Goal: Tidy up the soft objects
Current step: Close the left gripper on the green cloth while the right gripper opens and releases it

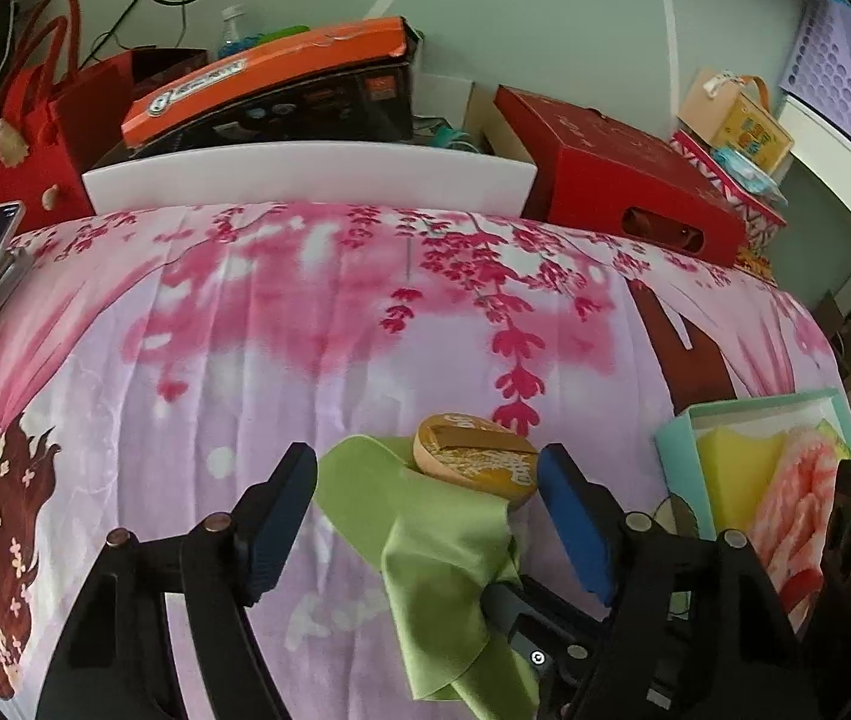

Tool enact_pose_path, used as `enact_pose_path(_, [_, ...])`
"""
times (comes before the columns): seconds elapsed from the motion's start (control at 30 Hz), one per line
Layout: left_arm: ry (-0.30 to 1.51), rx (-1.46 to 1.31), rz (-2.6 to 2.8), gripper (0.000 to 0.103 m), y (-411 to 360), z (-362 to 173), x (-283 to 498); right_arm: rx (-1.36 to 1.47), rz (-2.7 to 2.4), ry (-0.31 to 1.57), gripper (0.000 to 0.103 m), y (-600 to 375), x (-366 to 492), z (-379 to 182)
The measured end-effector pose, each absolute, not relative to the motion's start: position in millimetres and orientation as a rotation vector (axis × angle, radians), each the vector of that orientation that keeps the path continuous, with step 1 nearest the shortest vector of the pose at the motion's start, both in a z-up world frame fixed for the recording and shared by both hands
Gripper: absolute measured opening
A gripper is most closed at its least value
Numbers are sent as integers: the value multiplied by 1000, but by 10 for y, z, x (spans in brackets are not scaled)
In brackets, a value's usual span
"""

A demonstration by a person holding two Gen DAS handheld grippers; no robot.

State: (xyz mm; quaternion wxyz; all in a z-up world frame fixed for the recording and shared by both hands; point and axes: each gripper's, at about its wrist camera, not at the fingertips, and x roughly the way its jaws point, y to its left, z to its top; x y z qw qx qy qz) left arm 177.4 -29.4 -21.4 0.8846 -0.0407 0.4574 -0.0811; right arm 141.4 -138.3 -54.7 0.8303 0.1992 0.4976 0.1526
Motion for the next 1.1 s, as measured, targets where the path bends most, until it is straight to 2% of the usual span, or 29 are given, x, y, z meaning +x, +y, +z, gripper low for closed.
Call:
enact_pose_path(0.07, [967,-92,-182,77,-316,-248,1781,424,324,1057,5,-1384,1415,-546])
enact_pose_path(0.13, [986,-106,-199,71,-325,-293,1788,424,324,1056,5,-1385,1416,-547])
enact_pose_path(0.2, [1003,-133,-222,59,-319,-330,1797,426,324,1057,5,-1385,1419,-547])
enact_pose_path(0.27, [1016,-160,-240,53,-306,-353,1801,428,324,1057,5,-1386,1417,-549])
enact_pose_path(0.57, [1001,-195,-281,36,-299,-339,1777,428,324,1059,5,-1388,1408,-547])
enact_pose_path(0.7, [996,-205,-288,25,-288,-332,1776,429,323,1059,5,-1389,1409,-545])
enact_pose_path(0.9, [982,-263,-265,18,-181,-311,1768,423,323,1060,5,-1386,1398,-541])
enact_pose_path(1.1, [947,-382,-214,17,86,-233,1707,403,319,1065,4,-1378,1378,-514])
